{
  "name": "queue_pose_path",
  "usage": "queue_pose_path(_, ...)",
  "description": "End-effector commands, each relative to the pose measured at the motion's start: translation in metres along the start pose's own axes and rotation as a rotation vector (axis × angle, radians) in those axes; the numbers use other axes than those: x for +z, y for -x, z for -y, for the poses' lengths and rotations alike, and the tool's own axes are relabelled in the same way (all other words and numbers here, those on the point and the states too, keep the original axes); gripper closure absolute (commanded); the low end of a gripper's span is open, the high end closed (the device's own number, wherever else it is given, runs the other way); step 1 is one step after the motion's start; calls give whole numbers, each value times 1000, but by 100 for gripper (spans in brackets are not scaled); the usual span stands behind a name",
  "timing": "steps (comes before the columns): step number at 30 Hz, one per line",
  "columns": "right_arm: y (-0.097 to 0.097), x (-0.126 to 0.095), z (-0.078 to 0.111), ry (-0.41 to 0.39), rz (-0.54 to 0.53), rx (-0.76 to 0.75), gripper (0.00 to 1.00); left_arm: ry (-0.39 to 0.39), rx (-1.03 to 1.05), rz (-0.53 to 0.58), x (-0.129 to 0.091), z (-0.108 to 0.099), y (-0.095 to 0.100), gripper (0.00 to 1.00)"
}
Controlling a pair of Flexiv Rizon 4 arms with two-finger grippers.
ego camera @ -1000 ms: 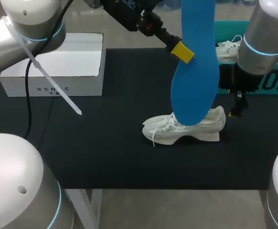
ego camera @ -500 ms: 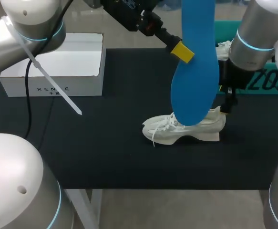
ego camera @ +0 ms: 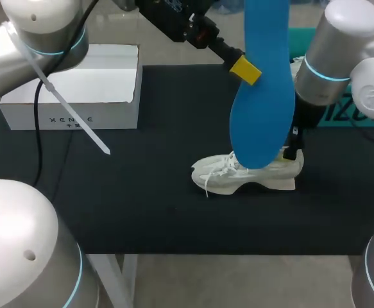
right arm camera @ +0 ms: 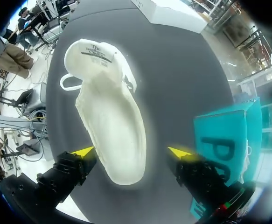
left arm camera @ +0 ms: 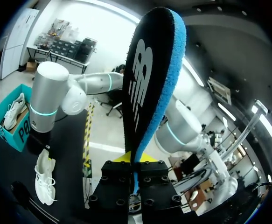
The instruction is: Take the shoe out of the shoebox, open the shoe tongue, remove and reinsert the insole, then place the shoe into the shoebox
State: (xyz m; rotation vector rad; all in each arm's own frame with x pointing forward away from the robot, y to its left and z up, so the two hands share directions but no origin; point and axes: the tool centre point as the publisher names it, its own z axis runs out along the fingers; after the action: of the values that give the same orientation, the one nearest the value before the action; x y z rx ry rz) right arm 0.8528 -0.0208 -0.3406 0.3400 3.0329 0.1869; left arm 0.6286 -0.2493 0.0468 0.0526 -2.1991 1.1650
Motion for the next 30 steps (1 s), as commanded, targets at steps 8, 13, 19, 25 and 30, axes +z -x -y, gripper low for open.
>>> queue_pose_path(8,7,29,-7,15,-19,-59,0,-1,0,2,0,-1,-1,100)
queue_pose_path(13,5,38,-13,-7,-20,-105,0,-1,0,2,0,-1,-1,100)
queue_pose_path(19,8,48,-14,-12,-30,-120,0,-1,0,2,0,-1,-1,100)
queue_pose_path(25,12,53,-13,-29,-33,-127,76,-1,0,2,0,-1,-1,100)
queue_pose_path(30,12,56,-12,-40,-36,-130,100,-1,0,2,0,-1,-1,100)
